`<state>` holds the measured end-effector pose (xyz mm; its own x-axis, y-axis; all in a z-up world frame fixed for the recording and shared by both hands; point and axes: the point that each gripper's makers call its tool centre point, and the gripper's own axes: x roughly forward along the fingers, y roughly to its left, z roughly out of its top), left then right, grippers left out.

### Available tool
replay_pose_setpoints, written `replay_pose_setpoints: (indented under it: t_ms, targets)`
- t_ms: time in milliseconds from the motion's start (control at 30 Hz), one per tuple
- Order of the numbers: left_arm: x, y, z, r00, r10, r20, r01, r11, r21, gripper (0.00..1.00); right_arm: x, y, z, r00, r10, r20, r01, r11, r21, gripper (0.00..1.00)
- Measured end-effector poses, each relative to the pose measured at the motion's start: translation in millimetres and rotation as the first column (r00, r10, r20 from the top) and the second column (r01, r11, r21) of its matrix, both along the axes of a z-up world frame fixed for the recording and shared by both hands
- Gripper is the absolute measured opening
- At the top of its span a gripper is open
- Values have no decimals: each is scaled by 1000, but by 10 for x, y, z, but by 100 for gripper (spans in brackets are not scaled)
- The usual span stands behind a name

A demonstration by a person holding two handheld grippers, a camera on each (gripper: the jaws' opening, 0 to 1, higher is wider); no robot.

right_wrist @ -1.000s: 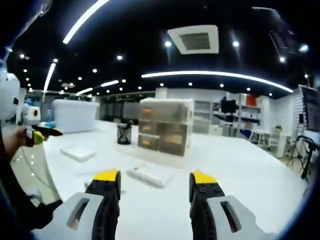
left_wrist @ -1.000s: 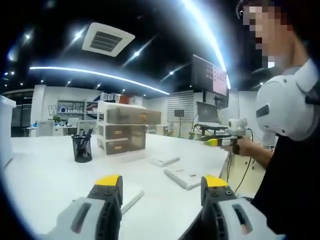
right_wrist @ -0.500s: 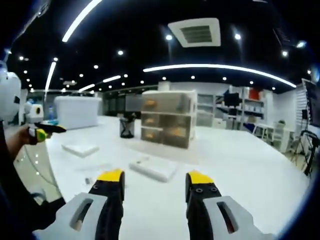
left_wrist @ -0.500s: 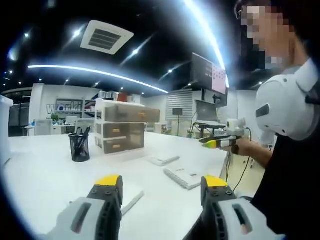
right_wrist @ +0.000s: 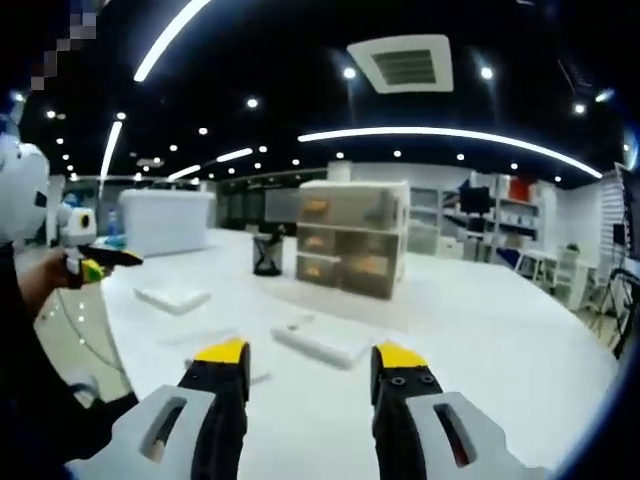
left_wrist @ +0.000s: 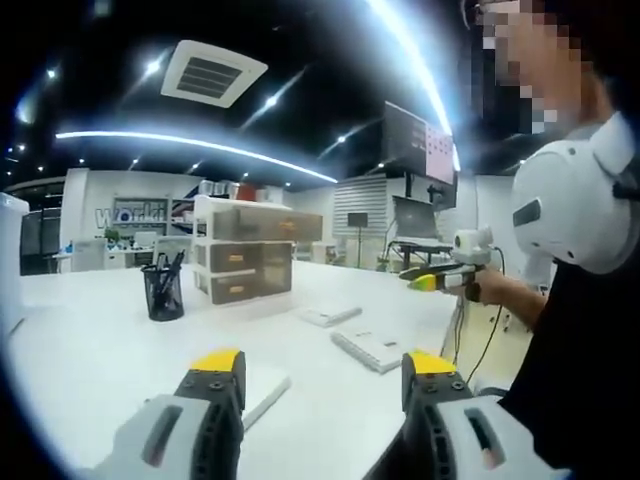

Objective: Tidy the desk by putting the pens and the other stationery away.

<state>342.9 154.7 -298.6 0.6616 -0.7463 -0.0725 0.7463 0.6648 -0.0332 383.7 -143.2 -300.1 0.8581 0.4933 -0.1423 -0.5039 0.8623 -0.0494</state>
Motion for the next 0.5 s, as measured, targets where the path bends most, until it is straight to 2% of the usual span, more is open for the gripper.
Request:
replay_pose_setpoints:
  t_ms: [367, 500]
  targets:
    - [0, 77, 9, 1000, -10, -12, 10, 1000, 9, 64, -30, 42, -35, 1000, 22, -9, -22, 1000, -5, 46]
    - [41, 159, -1, 1000, 3, -10, -2, 998, 63, 65, -51, 69, -22, 999, 31, -6, -31, 1000, -1, 46]
